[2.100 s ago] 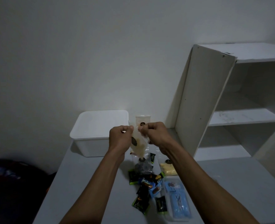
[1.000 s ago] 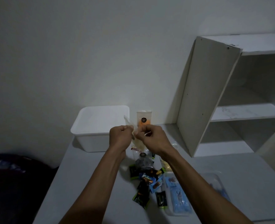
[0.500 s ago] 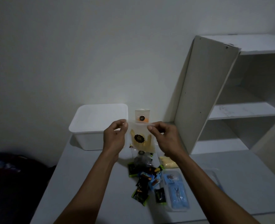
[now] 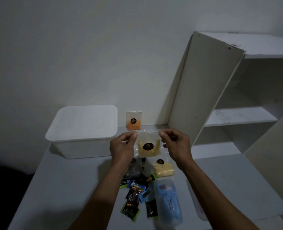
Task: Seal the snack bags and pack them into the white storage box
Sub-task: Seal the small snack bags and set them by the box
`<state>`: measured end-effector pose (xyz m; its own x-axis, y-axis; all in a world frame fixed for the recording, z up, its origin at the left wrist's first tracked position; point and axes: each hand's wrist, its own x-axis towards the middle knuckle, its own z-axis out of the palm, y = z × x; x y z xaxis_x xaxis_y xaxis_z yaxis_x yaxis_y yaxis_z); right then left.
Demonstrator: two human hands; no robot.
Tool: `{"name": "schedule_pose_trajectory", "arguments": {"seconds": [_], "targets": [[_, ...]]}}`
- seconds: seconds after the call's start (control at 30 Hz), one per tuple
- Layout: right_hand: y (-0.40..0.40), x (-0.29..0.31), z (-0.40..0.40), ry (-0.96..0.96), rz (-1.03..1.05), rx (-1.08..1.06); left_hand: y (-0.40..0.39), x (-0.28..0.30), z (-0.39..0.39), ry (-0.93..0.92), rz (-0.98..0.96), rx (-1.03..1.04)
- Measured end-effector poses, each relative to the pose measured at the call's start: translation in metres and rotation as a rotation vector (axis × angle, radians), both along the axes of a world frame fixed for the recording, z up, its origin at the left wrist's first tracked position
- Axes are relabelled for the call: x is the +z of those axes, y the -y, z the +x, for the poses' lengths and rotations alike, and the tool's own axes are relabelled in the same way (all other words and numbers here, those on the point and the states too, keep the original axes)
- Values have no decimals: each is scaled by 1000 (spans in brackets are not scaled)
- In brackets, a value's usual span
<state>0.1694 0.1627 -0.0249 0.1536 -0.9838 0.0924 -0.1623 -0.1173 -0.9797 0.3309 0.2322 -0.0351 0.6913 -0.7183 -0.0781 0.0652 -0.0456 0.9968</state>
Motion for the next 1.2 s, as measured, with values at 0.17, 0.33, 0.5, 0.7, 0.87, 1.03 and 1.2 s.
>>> {"name": "schedule_pose_trajectory", "arguments": {"seconds": [0.17, 0.33, 0.5, 0.7, 0.87, 1.03, 1.2], "targets": [[64, -25, 1, -35, 33, -54, 66, -20, -5, -8, 88, 9], [145, -56, 10, -47, 68, -103, 148, -41, -2, -10, 128, 12], [226, -100, 27, -63, 131, -146, 227, -78, 9, 95, 134, 9], [288, -146, 47, -128, 199, -216, 294, -123, 19, 29, 220, 37], [318, -175, 60, -137, 233, -256, 326, -142, 24, -72, 217, 92], [332, -186, 69, -119, 248, -302, 346, -155, 27, -67, 255, 105], [341, -188, 79, -98, 276, -338, 358, -158, 29, -83, 288, 155]]}}
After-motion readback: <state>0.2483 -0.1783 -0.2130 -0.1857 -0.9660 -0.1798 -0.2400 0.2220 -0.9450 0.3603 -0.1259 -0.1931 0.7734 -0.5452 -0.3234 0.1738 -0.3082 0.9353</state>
